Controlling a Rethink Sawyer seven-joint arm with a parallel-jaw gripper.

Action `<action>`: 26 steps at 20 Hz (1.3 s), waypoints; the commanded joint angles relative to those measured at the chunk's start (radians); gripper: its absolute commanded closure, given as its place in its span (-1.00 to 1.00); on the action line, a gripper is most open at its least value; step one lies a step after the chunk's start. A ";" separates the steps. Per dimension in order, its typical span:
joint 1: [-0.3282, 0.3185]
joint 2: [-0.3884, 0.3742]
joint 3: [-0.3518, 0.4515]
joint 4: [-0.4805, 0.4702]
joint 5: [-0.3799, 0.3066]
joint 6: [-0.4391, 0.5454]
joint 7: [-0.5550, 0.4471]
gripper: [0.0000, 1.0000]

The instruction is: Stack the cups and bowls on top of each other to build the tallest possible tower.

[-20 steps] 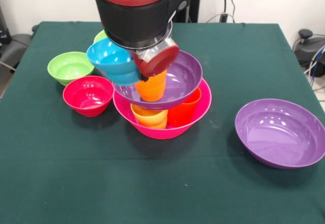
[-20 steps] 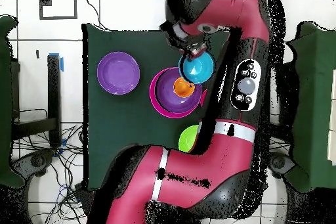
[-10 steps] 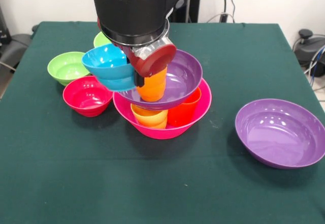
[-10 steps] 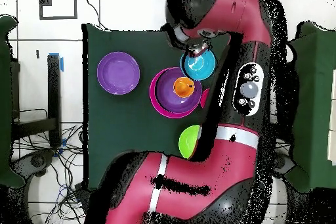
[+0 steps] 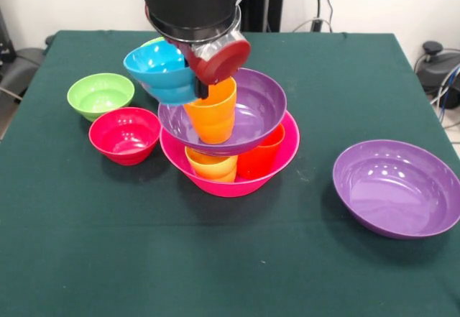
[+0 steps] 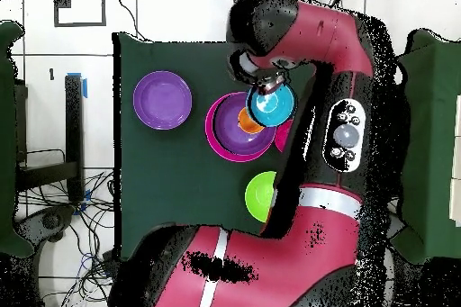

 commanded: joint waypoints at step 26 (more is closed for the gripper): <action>0.006 -0.169 0.127 0.537 0.025 -0.429 -0.048 1.00</action>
